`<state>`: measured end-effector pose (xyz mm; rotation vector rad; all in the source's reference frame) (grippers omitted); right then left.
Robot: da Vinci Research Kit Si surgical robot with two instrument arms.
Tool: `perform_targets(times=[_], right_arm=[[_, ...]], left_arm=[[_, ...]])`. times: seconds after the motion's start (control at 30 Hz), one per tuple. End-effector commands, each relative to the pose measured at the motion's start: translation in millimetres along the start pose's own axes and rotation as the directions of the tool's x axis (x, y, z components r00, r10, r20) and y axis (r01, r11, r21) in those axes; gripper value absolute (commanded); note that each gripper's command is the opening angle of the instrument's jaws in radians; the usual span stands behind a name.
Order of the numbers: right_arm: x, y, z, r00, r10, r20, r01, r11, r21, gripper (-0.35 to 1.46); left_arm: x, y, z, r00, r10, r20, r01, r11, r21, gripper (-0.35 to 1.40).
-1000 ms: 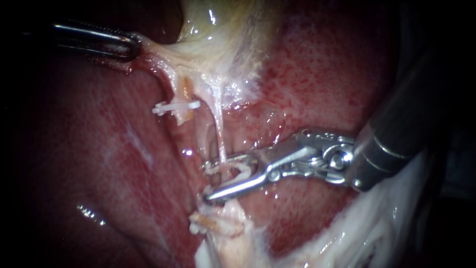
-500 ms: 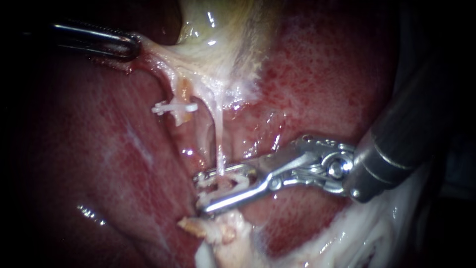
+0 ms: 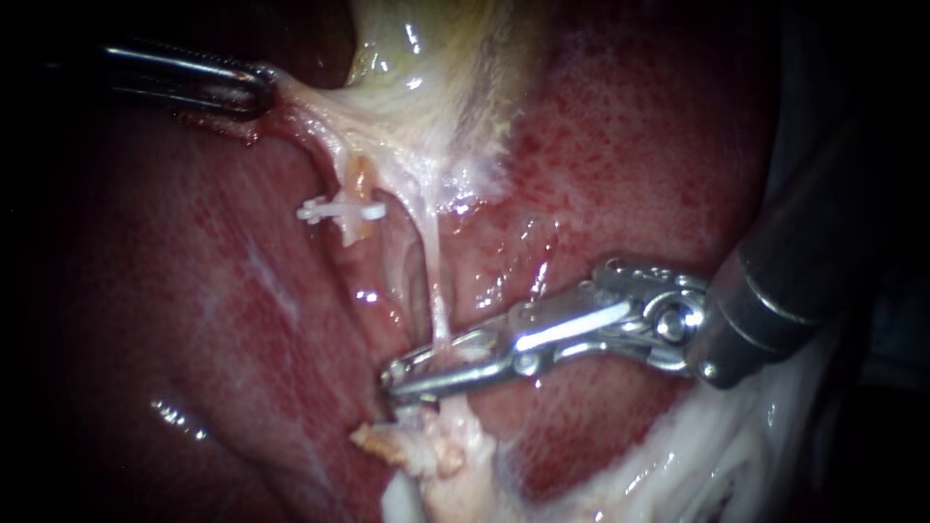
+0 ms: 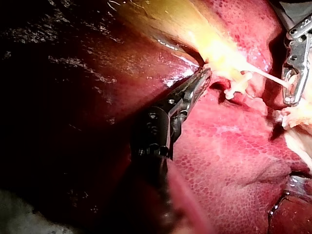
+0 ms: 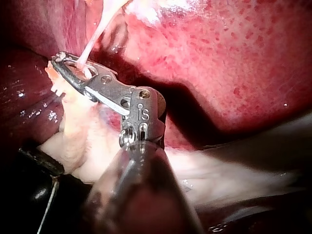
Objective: Clipping second clip right tube
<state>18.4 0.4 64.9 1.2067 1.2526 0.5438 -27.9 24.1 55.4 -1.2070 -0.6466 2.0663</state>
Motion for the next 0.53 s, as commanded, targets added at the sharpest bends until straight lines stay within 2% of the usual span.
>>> perform_targets(times=[0.03, 0.27, 0.53], right_arm=[[0.0, 0.0, 0.0, 1.000, 0.019, -0.001, -0.019, 1.000, 0.000, -0.35], [0.0, -0.1, 0.0, 0.999, 0.026, 0.027, -0.026, 1.000, 0.010, -0.35], [0.1, 0.1, -0.1, 1.000, 0.007, 0.030, -0.007, 1.000, 0.014, -0.35]], left_arm=[[0.0, 0.0, 0.0, 1.0000, 0.000, 0.000, 0.000, 1.000, 0.000, -0.35], [0.0, 0.0, 0.0, 1.0000, 0.000, 0.000, 0.000, 1.000, 0.000, -0.35], [0.0, -0.1, 0.1, 1.0000, 0.005, 0.000, -0.005, 1.000, 0.000, -0.35]])
